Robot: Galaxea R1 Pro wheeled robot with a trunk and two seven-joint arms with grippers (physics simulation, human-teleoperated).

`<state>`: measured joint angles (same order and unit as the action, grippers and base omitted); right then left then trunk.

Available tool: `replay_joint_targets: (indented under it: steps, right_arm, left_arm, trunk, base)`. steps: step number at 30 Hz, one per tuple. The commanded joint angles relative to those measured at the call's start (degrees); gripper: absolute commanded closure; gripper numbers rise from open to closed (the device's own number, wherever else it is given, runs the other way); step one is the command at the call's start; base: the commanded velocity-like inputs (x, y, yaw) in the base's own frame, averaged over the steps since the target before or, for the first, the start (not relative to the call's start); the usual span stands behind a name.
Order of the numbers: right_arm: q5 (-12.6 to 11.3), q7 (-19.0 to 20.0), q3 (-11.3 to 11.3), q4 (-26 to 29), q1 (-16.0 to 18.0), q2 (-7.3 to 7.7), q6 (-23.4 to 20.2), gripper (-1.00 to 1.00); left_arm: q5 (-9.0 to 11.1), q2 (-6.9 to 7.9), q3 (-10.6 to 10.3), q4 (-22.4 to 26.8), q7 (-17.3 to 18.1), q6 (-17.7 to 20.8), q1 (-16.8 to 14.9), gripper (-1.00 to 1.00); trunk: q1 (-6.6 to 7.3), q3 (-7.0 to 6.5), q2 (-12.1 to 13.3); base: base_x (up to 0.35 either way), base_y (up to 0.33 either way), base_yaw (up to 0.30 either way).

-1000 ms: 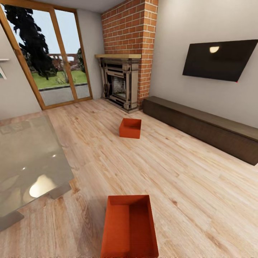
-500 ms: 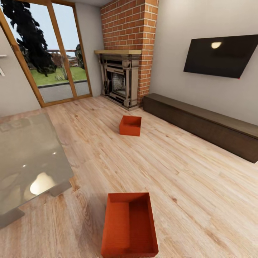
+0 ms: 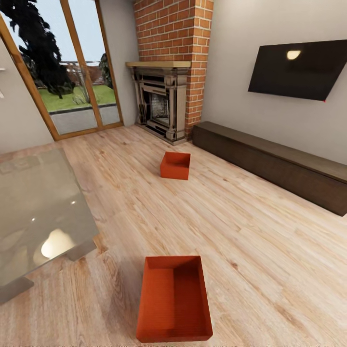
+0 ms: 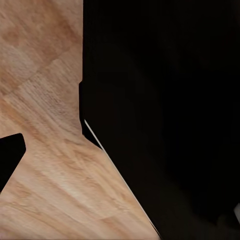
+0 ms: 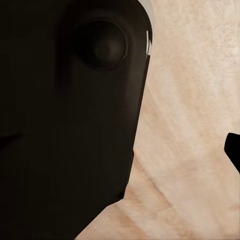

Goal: Move the two storage containers from the living room to the garage. In the garage, place one container on the floor and stack the other container on top of it (either order is fine).

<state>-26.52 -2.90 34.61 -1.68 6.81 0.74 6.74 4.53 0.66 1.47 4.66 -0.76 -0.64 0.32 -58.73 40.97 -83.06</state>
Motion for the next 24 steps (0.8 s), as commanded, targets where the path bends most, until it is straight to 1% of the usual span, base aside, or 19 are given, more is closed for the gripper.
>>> replay_joint_targets:
  steps: [1,10,24]
  right_arm:
    - [-0.46,0.0,0.48,-0.16,0.05,-0.04,0.29,-1.0]
    - [-0.46,0.0,0.46,-0.16,0.05,-0.04,0.29,-1.0]
    - [-0.46,0.09,0.48,-0.16,0.05,-0.03,0.38,-1.0]
  left_arm:
    - [0.48,0.0,0.1,0.08,-0.03,-0.06,0.03,-1.0]
    - [0.48,0.01,0.09,0.08,-0.03,-0.06,0.03,-1.0]
    - [0.48,-0.03,0.11,0.08,-0.03,-0.06,0.03,-1.0]
  trunk:
    - [0.0,0.13,-0.02]
    - [0.0,0.94,-0.02]
    - [0.0,1.04,-0.02]
  base:
    - [0.0,0.0,0.0]
    - [0.0,0.0,0.0]
    - [0.0,0.0,0.0]
